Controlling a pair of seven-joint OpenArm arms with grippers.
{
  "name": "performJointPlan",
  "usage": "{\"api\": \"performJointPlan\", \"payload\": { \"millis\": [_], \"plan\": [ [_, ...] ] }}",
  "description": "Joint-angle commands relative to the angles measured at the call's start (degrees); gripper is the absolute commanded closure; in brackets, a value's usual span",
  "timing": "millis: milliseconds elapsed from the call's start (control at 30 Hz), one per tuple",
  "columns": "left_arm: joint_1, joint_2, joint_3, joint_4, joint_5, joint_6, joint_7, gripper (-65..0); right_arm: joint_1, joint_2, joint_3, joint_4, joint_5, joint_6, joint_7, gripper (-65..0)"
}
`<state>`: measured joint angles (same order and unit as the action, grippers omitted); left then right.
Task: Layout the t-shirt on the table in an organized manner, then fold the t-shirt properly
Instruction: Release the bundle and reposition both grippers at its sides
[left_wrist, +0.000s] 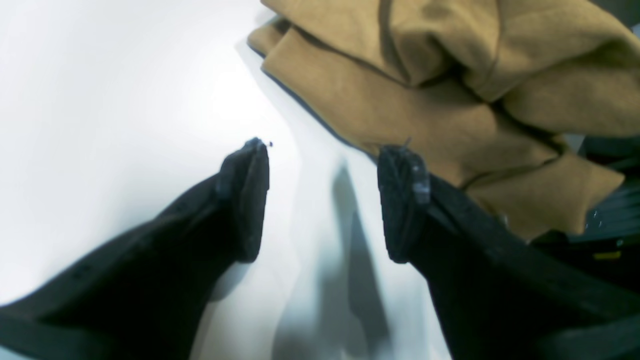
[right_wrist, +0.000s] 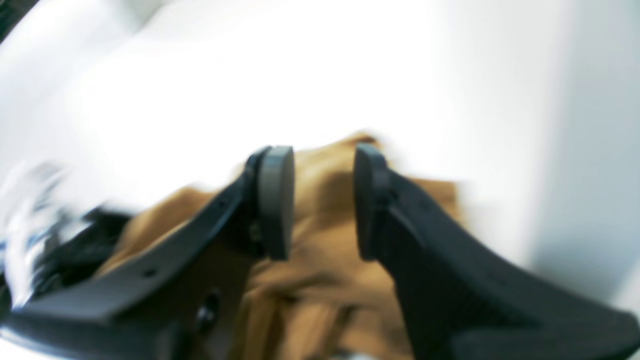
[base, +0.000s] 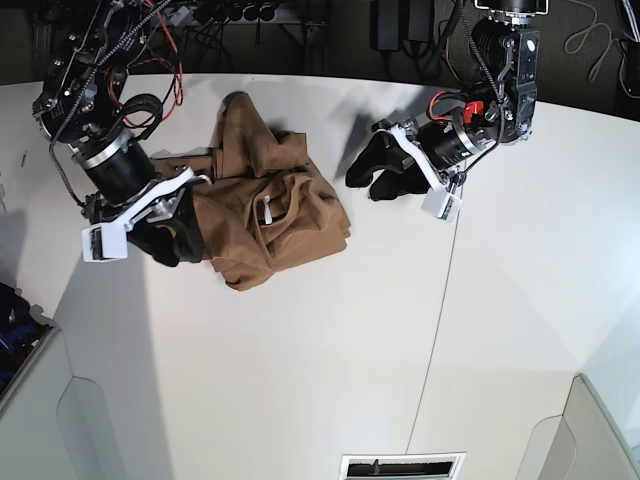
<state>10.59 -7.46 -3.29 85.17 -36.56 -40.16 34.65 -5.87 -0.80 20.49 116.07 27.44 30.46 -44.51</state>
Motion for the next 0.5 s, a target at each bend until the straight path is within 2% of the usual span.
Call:
{"api": "performJointPlan", "payload": {
  "millis": [0, 67, 233, 367, 467],
  "plan": [
    [-0.1, -0.8, -0.1, 0.3, 1.6, 0.9, 1.6, -37.3, 1.6, 0.3, 0.8, -0.7, 0.8, -0.2, 1.6, -20.4],
    [0.0, -1.0, -0.1, 0.3, 1.5, 0.9, 1.6, -37.3, 3.1, 1.0, 1.8, -4.5, 0.5, -0.2, 1.8, -23.5],
    [-0.1, -1.1, 0.0, 0.3, 1.4, 0.9, 1.6, -37.3, 6.8, 4.5, 1.8, -14.5, -1.1, -0.1, 4.7, -44.7],
    [0.2, -1.3, -0.1, 0.3, 1.4, 0.9, 1.6, -37.4, 9.1, 7.7, 2.4, -18.6, -2.0, -0.3, 5.3, -44.9],
    [0.2, -1.9, -0.1, 0.3, 1.4, 0.9, 1.6, -37.3, 10.2, 8.7, 3.6, -20.1, -1.9, -0.3, 5.3, -44.9]
  ]
}}
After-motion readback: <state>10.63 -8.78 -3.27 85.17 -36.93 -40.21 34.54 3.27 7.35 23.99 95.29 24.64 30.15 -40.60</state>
